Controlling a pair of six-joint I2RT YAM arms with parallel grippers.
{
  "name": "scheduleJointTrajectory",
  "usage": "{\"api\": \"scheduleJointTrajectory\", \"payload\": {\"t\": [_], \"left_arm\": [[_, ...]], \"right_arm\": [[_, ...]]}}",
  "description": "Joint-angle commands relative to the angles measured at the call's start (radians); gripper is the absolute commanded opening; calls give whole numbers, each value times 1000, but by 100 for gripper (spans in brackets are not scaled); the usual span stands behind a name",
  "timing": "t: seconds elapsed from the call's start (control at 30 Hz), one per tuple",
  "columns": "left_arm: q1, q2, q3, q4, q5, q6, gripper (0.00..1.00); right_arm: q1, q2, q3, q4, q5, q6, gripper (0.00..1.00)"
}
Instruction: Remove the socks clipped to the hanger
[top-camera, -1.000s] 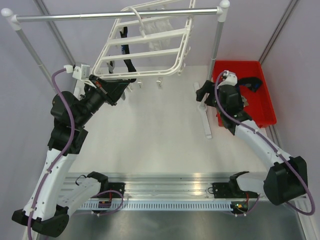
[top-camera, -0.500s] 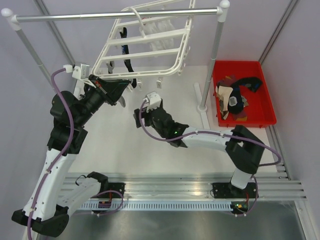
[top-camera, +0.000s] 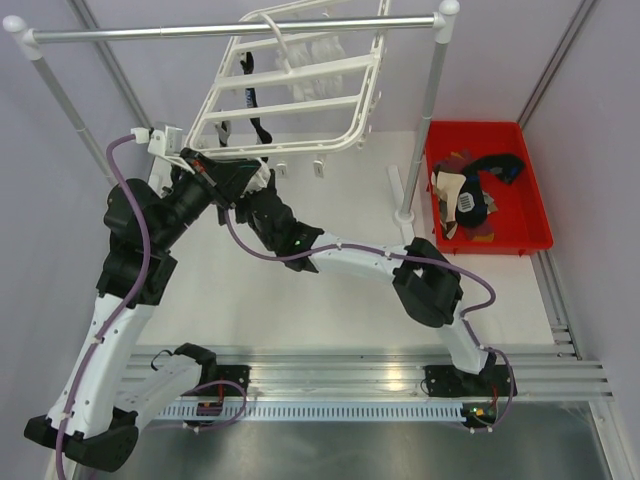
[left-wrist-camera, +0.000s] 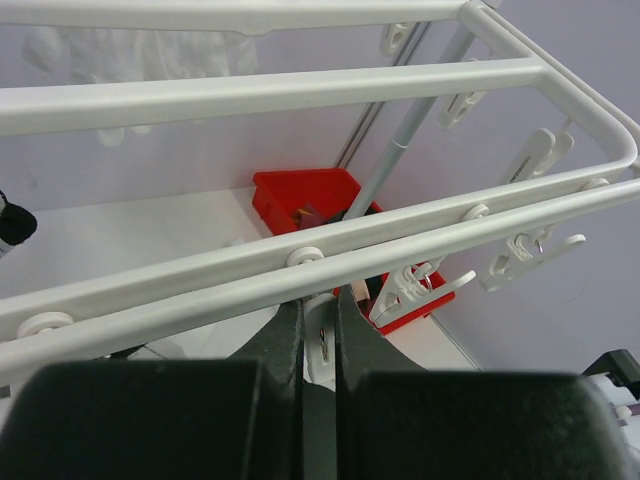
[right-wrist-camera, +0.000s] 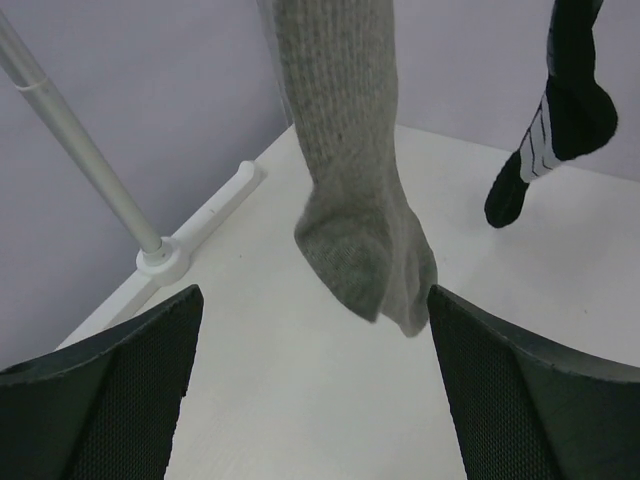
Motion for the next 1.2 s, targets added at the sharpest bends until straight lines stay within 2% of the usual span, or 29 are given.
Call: {"api": "scheduleJointTrajectory", "payload": {"t": [0.0,0.13,0.33,0.43,0.47,0.53,0.6,0.63,0.73,0.77,0.87,0.97,1.03,1.07,1.17], "left_arm": [[3,8,34,7,35,-23,2],[1,11,42,4,40,-25,2],[3,10,51,-7,46,-20,2],[3,11,48,-7,52,-26,2],[3,13,48,-7,52,-28,2],[3,14,50,-7,58,-31,2],[3,18,51,-7,63,-31,2],[1,16,54,-7,63,-29,2],[3,19,54,-13,60,-23,2],[3,21,54,-11,61,-23,2],[3,27,53,-11,69,-23,3],[3,33,45,-8,75,-15,12],[3,33,34,-8,77,-9,25],[1,31,28,-4,75,-9,37],[3,25,13,10,107,-2,52]], "right_arm": [[1,81,118,-17,55,-36,96],[-5,152,224,-29,93,-50,95],[-29,191,250,8,115,-34,88],[-32,192,255,37,115,-47,79],[-32,195,257,48,117,-51,71],[-32,192,254,62,123,-59,64],[-32,194,257,71,123,-59,51],[-32,191,257,72,112,-60,38],[-31,169,234,68,109,-54,23],[-29,146,221,69,98,-47,15],[-20,94,165,69,89,-45,4],[-11,36,88,92,75,-47,1],[-2,8,38,101,55,-40,1],[6,-18,25,103,51,-43,1],[18,-55,-3,91,23,-53,1]]}}
